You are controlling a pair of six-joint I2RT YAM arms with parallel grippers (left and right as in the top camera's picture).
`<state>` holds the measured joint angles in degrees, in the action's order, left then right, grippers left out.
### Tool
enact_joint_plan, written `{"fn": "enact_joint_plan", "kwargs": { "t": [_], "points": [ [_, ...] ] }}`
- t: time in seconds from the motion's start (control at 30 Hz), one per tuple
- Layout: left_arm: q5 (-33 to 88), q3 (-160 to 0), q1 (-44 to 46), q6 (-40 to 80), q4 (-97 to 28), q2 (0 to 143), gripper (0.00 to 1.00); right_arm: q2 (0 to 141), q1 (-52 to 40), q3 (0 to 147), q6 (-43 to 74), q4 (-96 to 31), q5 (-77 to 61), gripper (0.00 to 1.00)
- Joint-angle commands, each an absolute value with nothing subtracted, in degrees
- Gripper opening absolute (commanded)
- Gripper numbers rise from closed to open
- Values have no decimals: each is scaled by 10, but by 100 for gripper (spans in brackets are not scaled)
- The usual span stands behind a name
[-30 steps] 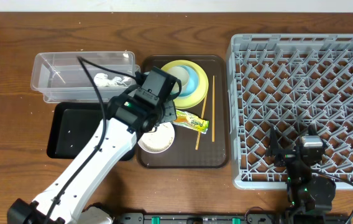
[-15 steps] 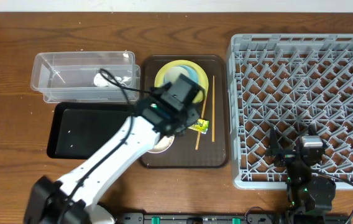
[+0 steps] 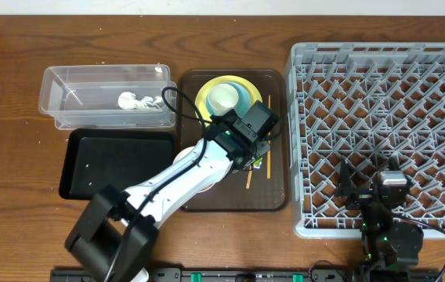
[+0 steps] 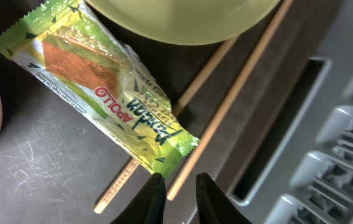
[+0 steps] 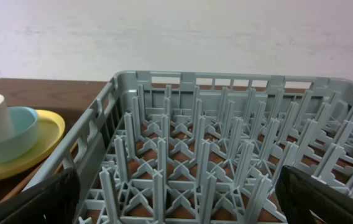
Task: Sort waste into correct bins and load items into the dishwasher rack
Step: 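Move the left gripper back over the yellow cake wrapper, then lower the left gripper and pinch the cake wrapper's end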
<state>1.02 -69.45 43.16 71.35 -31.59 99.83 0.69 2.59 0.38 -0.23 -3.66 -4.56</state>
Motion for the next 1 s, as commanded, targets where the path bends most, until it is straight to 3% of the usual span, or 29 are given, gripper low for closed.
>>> {"fn": "enact_joint_plan", "kwargs": {
  "t": [0.0, 0.27, 0.97],
  "points": [
    [-9, -688, 432, 721, -316, 1014, 21, 3, 31, 3, 3, -39, -50, 99],
    [-82, -688, 432, 721, -324, 1027, 21, 3, 31, 3, 4, -39, -50, 99],
    [-82, -679, 441, 721, -329, 1028, 26, 3, 31, 3, 4, -39, -50, 99]
  ]
}}
